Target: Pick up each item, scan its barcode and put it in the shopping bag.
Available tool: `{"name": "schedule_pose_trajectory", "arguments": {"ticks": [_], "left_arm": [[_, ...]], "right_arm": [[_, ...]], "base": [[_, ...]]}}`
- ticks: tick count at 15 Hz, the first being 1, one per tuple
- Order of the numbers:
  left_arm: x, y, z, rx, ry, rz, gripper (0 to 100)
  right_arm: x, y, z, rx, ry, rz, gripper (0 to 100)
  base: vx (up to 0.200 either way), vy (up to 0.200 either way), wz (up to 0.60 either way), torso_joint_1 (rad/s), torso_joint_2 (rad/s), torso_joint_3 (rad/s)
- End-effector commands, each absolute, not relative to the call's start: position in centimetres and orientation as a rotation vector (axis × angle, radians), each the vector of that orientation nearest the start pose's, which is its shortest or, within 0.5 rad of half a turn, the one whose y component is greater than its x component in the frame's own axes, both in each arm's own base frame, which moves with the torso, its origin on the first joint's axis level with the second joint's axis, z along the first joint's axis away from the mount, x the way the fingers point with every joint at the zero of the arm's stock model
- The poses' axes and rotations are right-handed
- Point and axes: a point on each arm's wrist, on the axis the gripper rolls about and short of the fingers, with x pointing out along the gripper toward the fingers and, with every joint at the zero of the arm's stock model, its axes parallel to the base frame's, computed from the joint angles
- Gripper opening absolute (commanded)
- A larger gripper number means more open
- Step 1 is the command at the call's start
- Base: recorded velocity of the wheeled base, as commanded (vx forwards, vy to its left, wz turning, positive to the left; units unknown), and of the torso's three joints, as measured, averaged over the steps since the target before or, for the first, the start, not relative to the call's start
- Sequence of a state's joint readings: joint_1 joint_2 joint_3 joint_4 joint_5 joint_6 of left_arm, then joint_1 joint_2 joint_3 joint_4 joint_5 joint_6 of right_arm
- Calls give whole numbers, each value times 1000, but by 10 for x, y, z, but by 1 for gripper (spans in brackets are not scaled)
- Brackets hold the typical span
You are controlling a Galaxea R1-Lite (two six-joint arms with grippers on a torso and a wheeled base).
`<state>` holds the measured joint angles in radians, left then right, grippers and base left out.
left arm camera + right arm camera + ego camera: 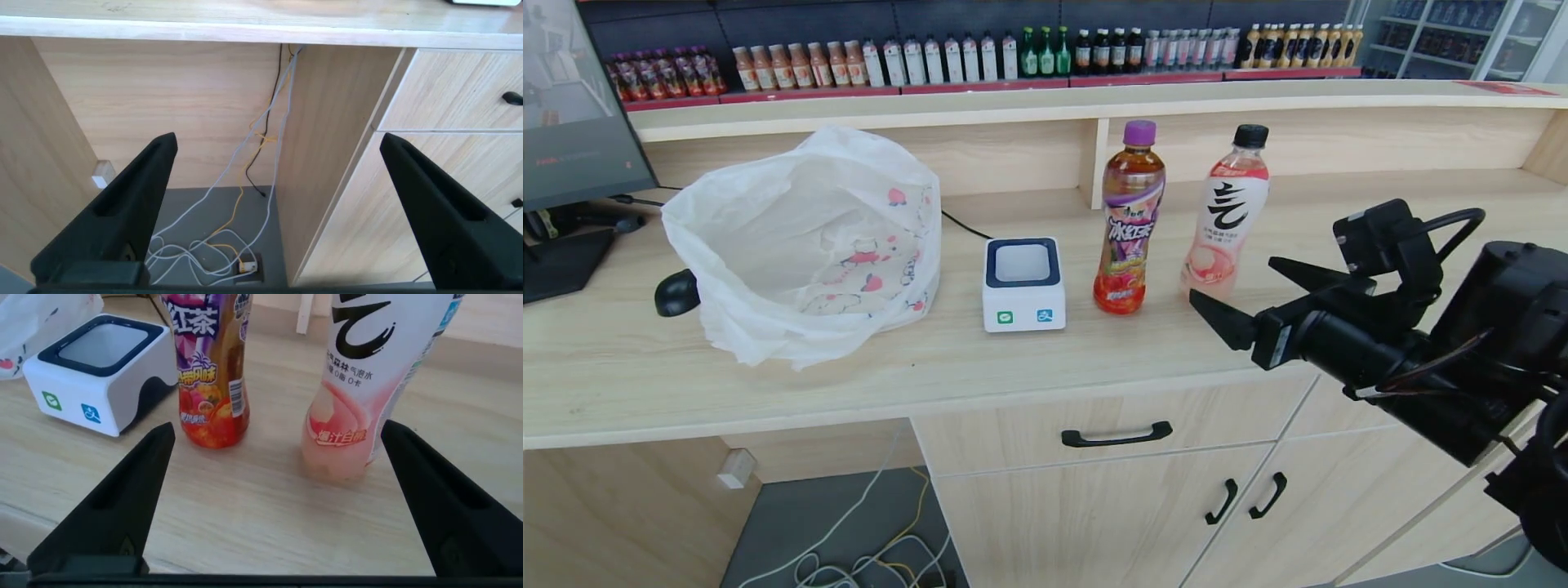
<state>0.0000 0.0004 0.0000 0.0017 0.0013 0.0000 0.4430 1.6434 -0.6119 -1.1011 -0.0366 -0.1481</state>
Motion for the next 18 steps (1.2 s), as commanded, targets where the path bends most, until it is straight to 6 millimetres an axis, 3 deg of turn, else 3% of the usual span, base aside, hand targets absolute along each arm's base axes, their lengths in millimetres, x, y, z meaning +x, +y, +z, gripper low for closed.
{"name": "schedule_pose_trajectory", "arguments": {"ticks": [1, 9, 14, 18], "left_arm": [[-23, 0, 75, -2, 2, 0, 100], [-23, 0, 75, 0, 2, 2, 100], [-23, 0, 75, 0, 2, 2, 100], [-23, 0, 75, 0, 2, 0, 100]], "right_arm": [[269, 132, 182, -131, -89, 393, 100], [298, 181, 183, -106, -143, 393, 100], [313, 191, 188, -56, -169, 323, 100], [321, 212, 187, -7, -182, 351, 100]], "base": [[0, 0, 0, 0, 0, 0], [0, 0, 0, 0, 0, 0], [0, 0, 0, 0, 0, 0], [0, 0, 0, 0, 0, 0]]}}
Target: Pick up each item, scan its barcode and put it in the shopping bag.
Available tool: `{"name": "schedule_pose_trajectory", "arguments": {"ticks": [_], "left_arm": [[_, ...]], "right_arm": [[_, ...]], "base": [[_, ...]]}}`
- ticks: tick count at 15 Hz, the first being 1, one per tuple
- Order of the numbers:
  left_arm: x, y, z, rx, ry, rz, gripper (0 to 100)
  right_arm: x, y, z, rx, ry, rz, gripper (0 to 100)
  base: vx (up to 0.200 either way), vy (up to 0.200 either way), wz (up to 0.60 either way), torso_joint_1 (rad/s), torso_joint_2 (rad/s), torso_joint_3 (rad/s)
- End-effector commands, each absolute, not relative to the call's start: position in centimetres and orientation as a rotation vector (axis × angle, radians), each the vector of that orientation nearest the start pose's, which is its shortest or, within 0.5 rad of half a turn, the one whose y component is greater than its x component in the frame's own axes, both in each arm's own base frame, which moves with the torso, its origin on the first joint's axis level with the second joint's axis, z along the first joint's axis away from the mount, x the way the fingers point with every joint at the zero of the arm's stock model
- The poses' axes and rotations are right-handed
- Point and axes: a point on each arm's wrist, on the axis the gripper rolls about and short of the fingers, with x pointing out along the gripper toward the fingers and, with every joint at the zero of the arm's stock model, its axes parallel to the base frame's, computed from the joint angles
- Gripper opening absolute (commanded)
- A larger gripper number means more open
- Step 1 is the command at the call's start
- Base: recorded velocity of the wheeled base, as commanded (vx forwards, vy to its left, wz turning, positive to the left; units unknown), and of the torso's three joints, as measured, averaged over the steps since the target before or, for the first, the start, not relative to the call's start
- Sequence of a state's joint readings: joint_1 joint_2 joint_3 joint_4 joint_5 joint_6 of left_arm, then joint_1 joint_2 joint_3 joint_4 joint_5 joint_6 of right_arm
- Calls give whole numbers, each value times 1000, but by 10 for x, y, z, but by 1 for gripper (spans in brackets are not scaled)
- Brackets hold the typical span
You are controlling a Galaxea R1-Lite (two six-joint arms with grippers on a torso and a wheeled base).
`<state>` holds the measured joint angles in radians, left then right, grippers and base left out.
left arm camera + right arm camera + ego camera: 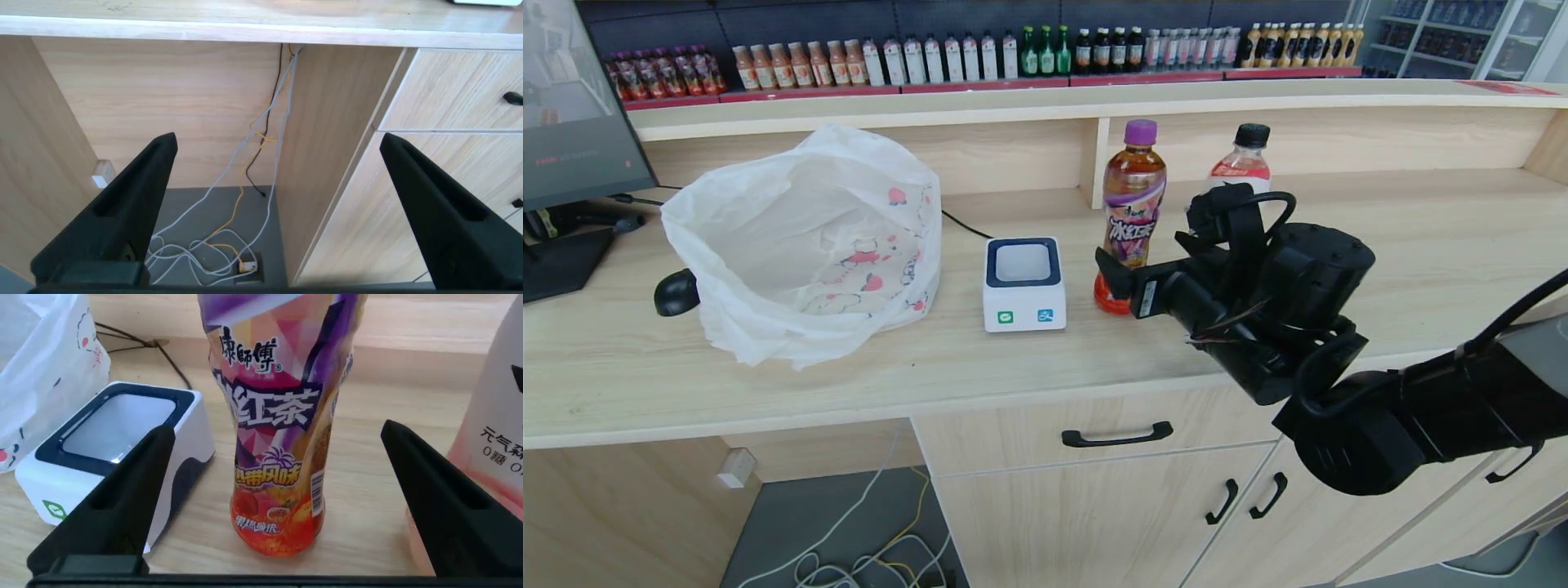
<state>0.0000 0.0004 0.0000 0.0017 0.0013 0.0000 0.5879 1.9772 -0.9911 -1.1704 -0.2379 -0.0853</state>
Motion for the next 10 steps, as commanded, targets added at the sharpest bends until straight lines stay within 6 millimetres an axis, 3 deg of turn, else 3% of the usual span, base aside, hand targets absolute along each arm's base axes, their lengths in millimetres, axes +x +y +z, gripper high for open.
{"name": "schedule_pose_trajectory", "arguments": {"ticks": [1, 5, 10], "left_arm": [[-23, 0, 75, 0, 2, 2, 100], [-23, 0, 75, 0, 2, 2, 100], [-23, 0, 75, 0, 2, 2, 100]], "right_arm": [[325, 217, 186, -3, -189, 349, 100], [344, 226, 193, 27, -236, 283, 100], [358, 225, 187, 27, -238, 256, 100]], "base": [[0, 0, 0, 0, 0, 0], [0, 0, 0, 0, 0, 0], [0, 0, 0, 0, 0, 0]]}}
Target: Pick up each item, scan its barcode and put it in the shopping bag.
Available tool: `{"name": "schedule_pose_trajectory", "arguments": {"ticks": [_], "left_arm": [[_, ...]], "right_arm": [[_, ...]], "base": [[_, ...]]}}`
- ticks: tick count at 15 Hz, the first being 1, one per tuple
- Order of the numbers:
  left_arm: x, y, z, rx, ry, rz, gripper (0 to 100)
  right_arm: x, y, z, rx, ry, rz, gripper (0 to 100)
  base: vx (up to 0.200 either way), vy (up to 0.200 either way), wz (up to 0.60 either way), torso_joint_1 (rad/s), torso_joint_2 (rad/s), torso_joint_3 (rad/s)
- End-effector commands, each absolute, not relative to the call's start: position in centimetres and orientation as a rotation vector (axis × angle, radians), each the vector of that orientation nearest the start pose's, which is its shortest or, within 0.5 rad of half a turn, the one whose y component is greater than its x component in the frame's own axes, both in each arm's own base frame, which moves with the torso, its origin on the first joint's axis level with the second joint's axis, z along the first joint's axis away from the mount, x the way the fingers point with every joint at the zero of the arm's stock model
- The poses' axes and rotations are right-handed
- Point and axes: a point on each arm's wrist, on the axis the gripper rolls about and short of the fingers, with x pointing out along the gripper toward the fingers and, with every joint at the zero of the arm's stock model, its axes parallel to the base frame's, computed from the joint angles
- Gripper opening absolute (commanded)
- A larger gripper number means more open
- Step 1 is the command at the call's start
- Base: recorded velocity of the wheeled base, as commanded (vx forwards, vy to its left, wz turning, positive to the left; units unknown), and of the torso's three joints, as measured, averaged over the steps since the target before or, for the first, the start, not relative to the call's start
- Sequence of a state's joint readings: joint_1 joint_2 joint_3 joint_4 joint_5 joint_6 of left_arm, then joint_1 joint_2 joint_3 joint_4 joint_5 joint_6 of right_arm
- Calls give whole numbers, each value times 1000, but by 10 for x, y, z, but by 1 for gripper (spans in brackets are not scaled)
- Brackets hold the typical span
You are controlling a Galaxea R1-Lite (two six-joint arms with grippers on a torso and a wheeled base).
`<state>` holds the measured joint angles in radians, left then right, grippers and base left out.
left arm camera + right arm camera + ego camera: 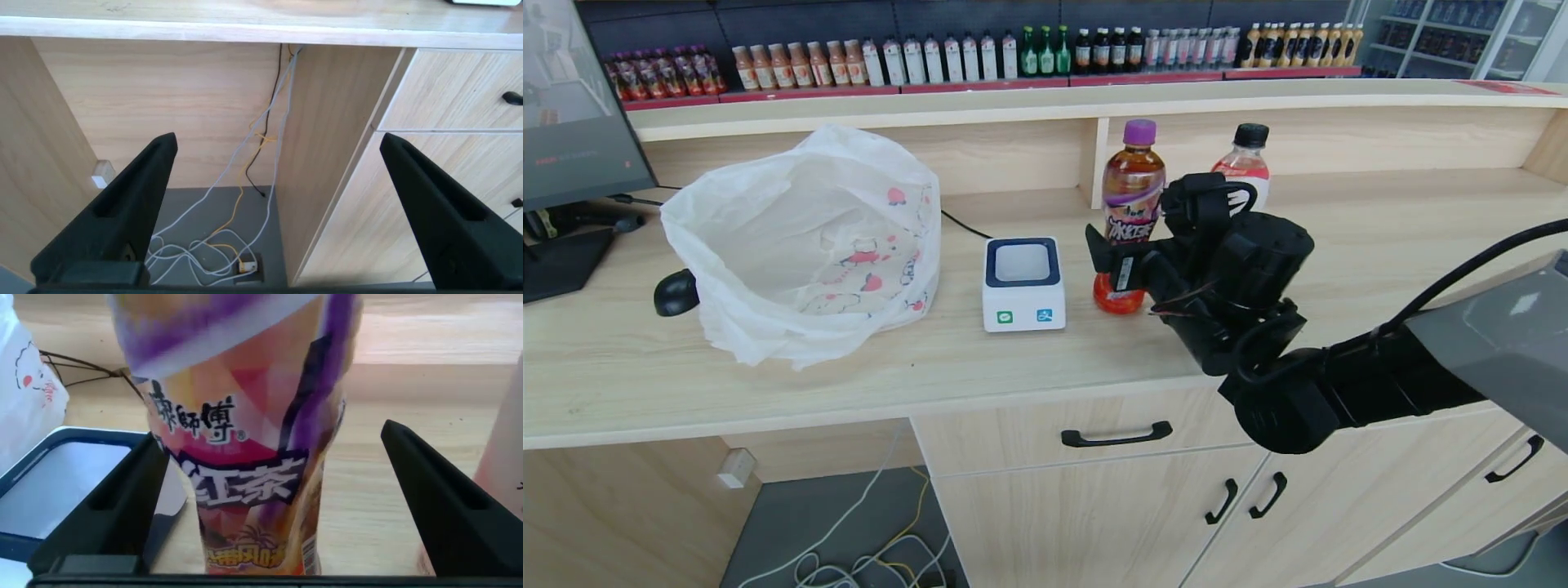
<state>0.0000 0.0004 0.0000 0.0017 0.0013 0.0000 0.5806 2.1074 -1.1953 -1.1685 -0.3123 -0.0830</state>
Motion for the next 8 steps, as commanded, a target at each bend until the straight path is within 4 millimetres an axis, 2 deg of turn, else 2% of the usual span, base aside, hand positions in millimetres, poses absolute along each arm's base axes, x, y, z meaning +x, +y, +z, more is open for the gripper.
{"name": "schedule_pose_trajectory", "arguments": {"ticks": [1, 4, 8], "left_arm": [[-23, 0, 75, -2, 2, 2, 100], [-23, 0, 75, 0, 2, 2, 100], [-23, 0, 75, 0, 2, 2, 100]], "right_arm": [[362, 226, 187, 27, -244, 252, 100], [375, 230, 187, 39, -272, 241, 100], [379, 230, 188, 42, -280, 235, 100]], "base": [[0, 0, 0, 0, 0, 0], [0, 0, 0, 0, 0, 0], [0, 0, 0, 0, 0, 0]]}}
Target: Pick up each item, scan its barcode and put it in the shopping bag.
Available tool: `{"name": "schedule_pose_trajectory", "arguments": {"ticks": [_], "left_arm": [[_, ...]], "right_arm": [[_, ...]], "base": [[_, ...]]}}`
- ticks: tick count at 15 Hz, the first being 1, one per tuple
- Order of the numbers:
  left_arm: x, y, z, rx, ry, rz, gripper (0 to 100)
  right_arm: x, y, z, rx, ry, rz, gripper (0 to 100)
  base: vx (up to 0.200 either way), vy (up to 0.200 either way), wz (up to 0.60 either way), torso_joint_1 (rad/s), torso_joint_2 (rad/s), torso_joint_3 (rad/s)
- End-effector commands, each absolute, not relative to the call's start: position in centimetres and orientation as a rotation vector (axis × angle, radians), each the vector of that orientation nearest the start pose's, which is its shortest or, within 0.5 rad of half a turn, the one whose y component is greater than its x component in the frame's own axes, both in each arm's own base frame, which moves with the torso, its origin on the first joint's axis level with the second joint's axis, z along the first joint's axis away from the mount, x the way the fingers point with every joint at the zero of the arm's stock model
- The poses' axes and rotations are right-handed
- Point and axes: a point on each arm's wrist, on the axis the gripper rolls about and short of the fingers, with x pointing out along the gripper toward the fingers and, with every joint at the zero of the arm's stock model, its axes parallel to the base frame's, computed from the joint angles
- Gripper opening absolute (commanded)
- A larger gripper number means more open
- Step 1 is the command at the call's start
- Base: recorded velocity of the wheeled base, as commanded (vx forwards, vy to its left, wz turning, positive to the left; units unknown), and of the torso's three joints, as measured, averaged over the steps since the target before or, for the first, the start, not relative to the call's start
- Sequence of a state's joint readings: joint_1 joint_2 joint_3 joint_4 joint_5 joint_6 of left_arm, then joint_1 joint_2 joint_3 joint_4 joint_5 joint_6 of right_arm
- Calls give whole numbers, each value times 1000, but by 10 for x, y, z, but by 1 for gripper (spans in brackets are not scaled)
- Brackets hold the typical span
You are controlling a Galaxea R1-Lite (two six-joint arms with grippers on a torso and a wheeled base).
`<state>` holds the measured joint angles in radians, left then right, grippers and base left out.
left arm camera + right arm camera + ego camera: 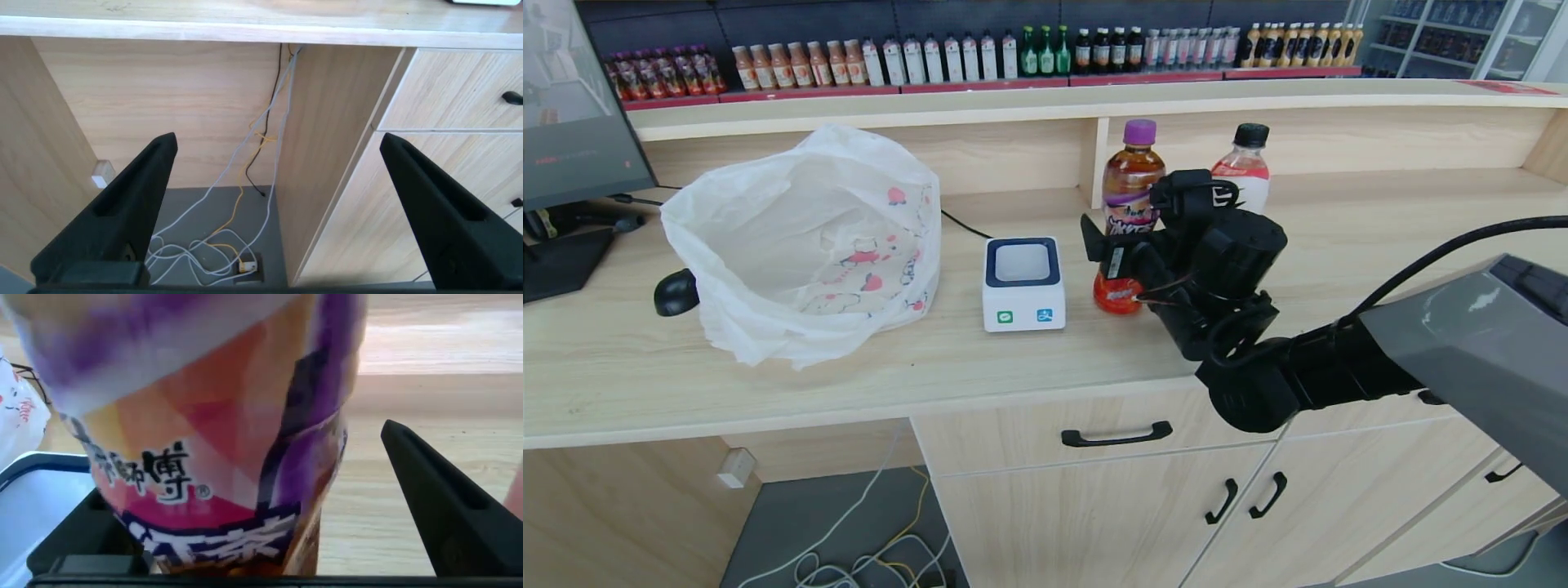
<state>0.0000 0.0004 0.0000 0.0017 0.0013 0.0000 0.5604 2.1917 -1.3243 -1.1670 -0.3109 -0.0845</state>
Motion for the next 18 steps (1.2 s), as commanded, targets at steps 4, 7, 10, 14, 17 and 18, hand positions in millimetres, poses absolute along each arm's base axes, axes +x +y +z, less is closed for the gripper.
{"name": "schedule_pose_trajectory", "arguments": {"ticks": [4, 7, 10, 14, 17, 18], "left_arm": [[-23, 0, 75, 0, 2, 2, 100], [-23, 0, 75, 0, 2, 2, 100], [-23, 0, 75, 0, 2, 2, 100], [-23, 0, 75, -2, 2, 2, 100], [-23, 0, 75, -2, 2, 2, 100], [-23, 0, 75, -2, 2, 0, 100]], "right_arm": [[379, 230, 188, 42, -282, 236, 100], [378, 232, 189, 44, -285, 241, 100], [379, 231, 191, 49, -288, 221, 100], [379, 229, 193, 51, -294, 216, 100], [378, 230, 191, 52, -288, 216, 0], [378, 230, 192, 53, -289, 216, 0]], "base": [[0, 0, 0, 0, 0, 0], [0, 0, 0, 0, 0, 0], [0, 0, 0, 0, 0, 0], [0, 0, 0, 0, 0, 0], [0, 0, 0, 0, 0, 0], [0, 0, 0, 0, 0, 0]]}}
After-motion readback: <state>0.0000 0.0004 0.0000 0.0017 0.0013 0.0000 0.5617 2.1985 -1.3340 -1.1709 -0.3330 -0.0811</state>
